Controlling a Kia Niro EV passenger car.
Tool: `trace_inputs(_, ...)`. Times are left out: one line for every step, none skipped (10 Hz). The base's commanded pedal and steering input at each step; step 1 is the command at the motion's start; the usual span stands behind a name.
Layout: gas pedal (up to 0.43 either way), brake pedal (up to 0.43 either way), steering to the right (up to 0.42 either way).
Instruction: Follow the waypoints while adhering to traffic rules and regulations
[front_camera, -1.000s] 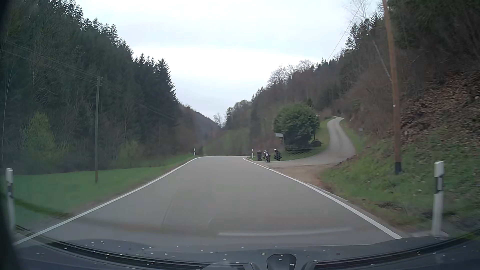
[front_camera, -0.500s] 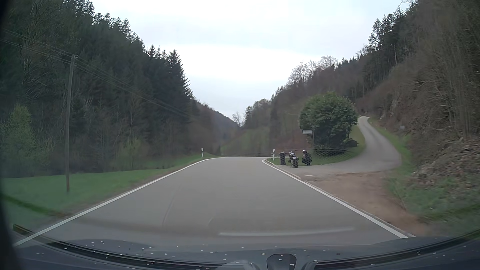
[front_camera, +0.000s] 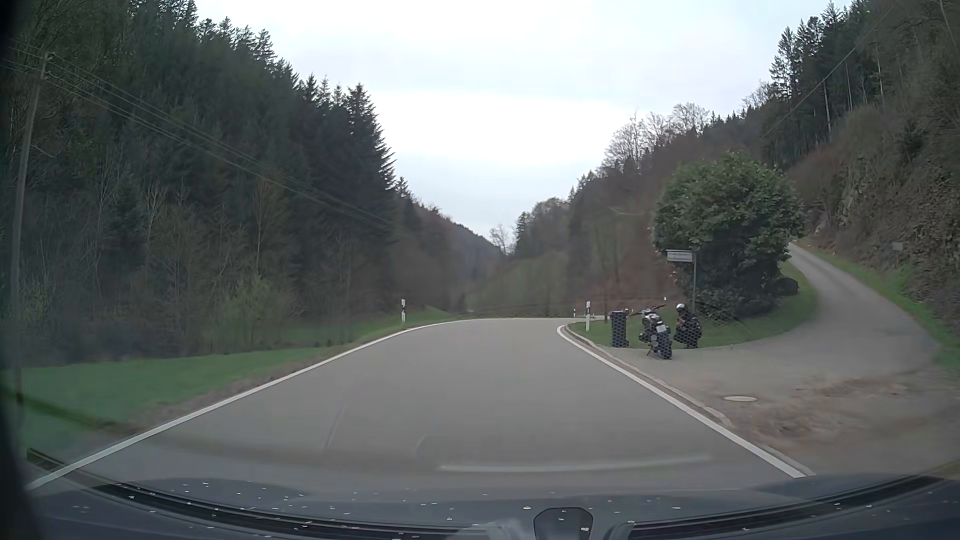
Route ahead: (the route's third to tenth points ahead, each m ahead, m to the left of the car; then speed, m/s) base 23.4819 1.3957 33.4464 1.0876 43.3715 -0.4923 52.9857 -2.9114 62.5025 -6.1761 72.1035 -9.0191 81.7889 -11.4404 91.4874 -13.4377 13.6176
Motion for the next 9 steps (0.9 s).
trace_inputs(0.000, 0.000, -0.020)
trace_inputs(0.000, 0.000, -0.014)
trace_inputs(0.008, 0.000, -0.009)
trace_inputs(0.047, 0.000, -0.004)
trace_inputs(0.079, 0.000, 0.005)
trace_inputs(0.110, 0.000, 0.011)
trace_inputs(0.130, 0.000, 0.012)
trace_inputs(0.138, 0.000, 0.012)
trace_inputs(0.157, 0.000, 0.014)
